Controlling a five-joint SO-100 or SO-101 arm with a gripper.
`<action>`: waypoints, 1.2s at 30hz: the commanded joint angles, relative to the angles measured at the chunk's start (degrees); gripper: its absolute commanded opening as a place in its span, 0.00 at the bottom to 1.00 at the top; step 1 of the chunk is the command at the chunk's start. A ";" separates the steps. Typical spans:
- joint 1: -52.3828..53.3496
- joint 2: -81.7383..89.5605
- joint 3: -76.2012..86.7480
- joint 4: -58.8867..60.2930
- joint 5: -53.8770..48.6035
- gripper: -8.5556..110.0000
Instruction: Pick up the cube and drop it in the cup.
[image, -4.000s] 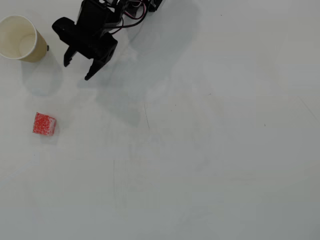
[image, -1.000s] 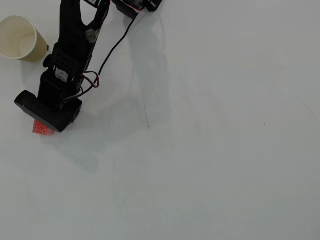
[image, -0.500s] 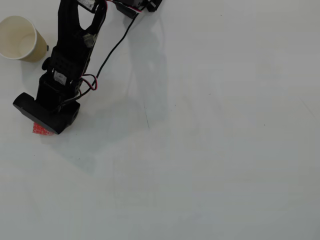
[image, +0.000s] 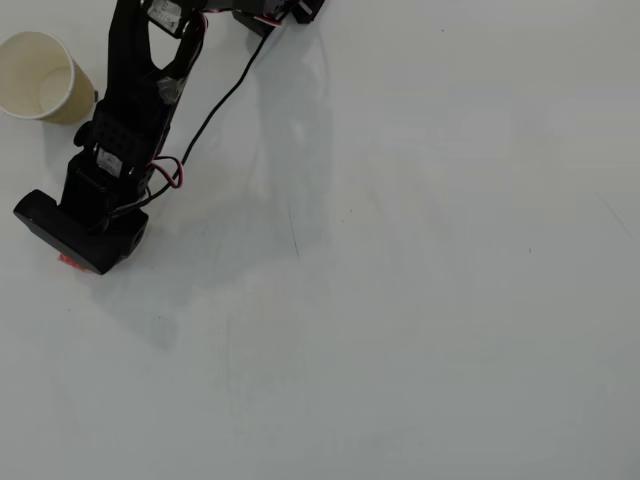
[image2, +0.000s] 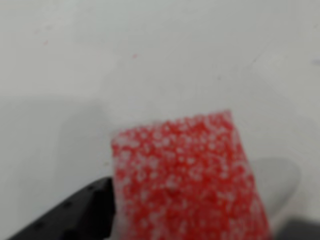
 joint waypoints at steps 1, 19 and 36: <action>0.97 2.37 -8.53 -2.20 -0.62 0.37; 1.76 2.11 -9.58 5.54 -0.62 0.23; 3.52 2.29 -10.11 8.09 -0.09 0.07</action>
